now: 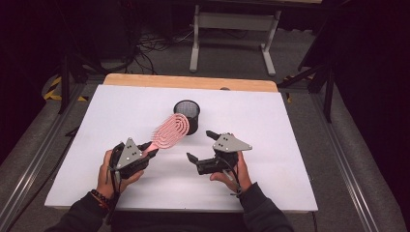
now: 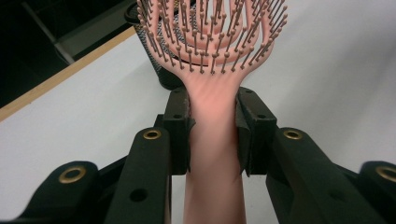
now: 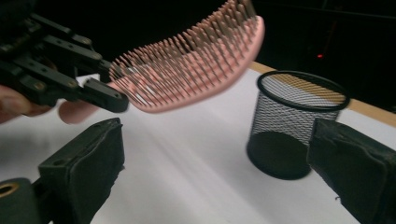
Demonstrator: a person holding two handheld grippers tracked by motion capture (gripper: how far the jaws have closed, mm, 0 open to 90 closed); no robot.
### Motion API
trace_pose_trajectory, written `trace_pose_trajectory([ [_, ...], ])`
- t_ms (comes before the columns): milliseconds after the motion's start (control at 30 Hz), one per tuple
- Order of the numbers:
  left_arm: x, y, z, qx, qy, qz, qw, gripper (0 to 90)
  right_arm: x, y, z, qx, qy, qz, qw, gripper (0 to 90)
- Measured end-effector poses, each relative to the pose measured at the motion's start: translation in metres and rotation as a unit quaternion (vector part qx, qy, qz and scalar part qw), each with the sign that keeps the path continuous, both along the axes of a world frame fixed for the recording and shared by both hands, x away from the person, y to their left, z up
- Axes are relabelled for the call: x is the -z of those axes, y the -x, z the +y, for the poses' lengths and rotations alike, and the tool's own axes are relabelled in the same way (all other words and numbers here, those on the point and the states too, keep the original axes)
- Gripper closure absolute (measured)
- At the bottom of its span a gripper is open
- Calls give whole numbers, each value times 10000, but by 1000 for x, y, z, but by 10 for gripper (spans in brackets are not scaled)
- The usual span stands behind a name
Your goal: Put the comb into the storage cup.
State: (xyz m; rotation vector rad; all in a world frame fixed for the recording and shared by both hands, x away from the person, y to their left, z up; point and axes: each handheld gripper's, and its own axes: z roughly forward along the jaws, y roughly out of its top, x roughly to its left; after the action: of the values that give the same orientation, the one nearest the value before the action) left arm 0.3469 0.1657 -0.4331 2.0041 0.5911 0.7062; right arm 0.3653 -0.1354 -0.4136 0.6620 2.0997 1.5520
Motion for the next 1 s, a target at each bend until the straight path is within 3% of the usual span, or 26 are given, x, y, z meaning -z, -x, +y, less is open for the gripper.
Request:
trace_pose_trajectory([
  [233,2,6,-10,165,-111,-108,9997,694,0,-6,5,-284,-245,423,9984,69],
  [600,9,14,-29,460,-481,-243,9975,694,8,-9,7,-484,-471,813,9944,100],
  [833,11,16,-34,518,-534,-306,9968,693,9,-7,5,-387,-672,859,9933,228],
  [1000,14,15,-35,501,-588,-332,9965,694,10,-7,2,-263,-979,953,9903,336],
])
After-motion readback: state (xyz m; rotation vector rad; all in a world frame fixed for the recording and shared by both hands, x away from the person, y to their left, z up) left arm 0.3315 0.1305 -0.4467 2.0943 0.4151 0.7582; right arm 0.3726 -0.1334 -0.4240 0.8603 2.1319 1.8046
